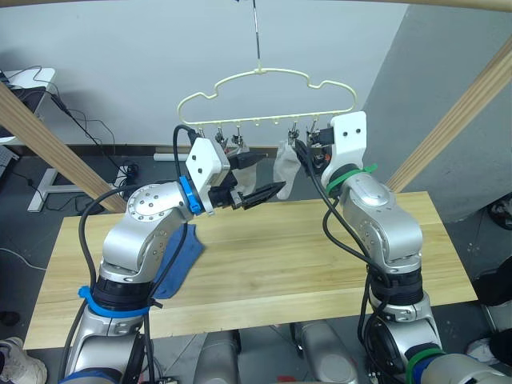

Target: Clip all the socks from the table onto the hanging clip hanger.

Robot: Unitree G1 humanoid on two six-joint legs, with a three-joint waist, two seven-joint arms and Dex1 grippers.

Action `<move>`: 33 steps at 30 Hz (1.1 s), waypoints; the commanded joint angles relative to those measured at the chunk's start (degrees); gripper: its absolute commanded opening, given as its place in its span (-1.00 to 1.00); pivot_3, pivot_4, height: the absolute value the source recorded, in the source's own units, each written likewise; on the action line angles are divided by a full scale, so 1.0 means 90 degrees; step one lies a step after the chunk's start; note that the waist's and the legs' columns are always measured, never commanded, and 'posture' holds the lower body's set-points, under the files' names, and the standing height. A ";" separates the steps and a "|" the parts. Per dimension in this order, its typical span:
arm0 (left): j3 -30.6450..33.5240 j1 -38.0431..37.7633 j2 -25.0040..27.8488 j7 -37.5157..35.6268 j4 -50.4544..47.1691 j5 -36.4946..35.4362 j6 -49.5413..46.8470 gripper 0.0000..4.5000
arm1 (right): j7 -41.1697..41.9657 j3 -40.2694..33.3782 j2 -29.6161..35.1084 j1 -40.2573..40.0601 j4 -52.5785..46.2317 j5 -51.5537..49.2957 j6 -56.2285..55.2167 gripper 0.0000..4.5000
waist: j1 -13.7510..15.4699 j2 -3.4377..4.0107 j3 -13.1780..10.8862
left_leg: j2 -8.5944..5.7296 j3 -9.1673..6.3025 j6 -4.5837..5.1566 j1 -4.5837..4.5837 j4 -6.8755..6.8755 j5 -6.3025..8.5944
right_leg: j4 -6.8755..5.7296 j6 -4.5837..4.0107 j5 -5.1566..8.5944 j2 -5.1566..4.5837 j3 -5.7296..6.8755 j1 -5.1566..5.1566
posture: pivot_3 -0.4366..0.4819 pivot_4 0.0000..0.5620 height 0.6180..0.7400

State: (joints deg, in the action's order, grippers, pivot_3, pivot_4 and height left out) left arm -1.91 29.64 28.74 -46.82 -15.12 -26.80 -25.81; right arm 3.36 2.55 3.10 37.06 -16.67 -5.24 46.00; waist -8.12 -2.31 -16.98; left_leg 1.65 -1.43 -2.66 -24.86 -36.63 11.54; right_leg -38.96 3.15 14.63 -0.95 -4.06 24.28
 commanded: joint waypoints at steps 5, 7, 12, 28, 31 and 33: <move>0.0009 0.0118 -0.0040 -0.0038 -0.0073 0.0015 0.0141 0.65 | -0.0139 0.0106 0.0051 0.0035 -0.0046 0.0221 -0.0237 0.61 | -0.0001 0.0000 0.0000 | 0.0000 0.0000 0.0000 0.0000 -0.0001 0.0000 | 0.0000 0.0000 0.0000 0.0000 0.0000 0.0000 | -0.49 -0.11 1.00; 0.0003 0.0124 -0.0040 -0.0047 -0.0071 0.0017 0.0141 0.65 | -0.0132 0.0130 0.0085 0.0036 0.0000 0.0270 -0.0287 0.61 | -0.0002 0.0000 0.0000 | 0.0000 0.0000 0.0000 0.0000 -0.0001 0.0000 | 0.0000 0.0000 0.0000 0.0000 0.0000 0.0000 | -0.49 -0.11 1.00; -0.0005 0.0131 -0.0046 -0.0049 -0.0072 0.0023 0.0142 0.65 | -0.0101 0.0130 0.0110 0.0015 0.0026 0.0286 -0.0324 0.20 | -0.0002 0.0000 0.0000 | 0.0000 0.0000 0.0000 0.0000 -0.0001 0.0000 | 0.0000 0.0000 0.0000 0.0000 0.0000 0.0000 | -0.49 -0.12 1.00; 0.0151 0.0232 -0.0087 -0.0012 -0.0047 -0.0193 0.0020 0.65 | -0.0073 0.0184 0.0190 0.0018 0.0133 0.0371 -0.0381 0.07 | -0.0003 0.0000 0.0000 | 0.0000 0.0000 0.0000 0.0000 -0.0002 0.0000 | -0.0001 0.0000 0.0000 0.0001 0.0000 -0.0001 | -0.49 -0.11 1.00; 0.0133 0.0241 -0.0092 -0.0005 -0.0038 -0.0182 0.0028 0.65 | -0.0087 0.0174 0.0204 0.0070 0.0252 0.0408 -0.0476 0.07 | -0.0003 0.0000 0.0000 | 0.0000 0.0000 0.0000 0.0000 -0.0002 0.0000 | -0.0001 0.0000 0.0000 0.0001 0.0000 -0.0001 | -0.49 -0.11 1.00; 0.0120 0.0253 -0.0099 -0.0002 -0.0030 -0.0171 0.0034 0.65 | -0.0098 0.0145 0.0195 0.0133 0.0363 0.0425 -0.0565 0.07 | -0.0003 0.0000 0.0000 | 0.0000 0.0000 0.0000 0.0000 -0.0003 0.0000 | -0.0001 0.0000 0.0000 0.0001 0.0000 -0.0001 | -0.49 -0.11 1.00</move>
State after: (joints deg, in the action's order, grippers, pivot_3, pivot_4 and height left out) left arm -1.79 31.00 27.81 -46.85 -14.82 -27.88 -25.96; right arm 2.67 4.07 4.61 36.98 -12.64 -2.00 42.93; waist -8.15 -2.31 -16.98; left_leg 1.65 -1.42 -2.66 -24.86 -36.66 11.54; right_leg -38.97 3.15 14.63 -0.94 -4.06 24.27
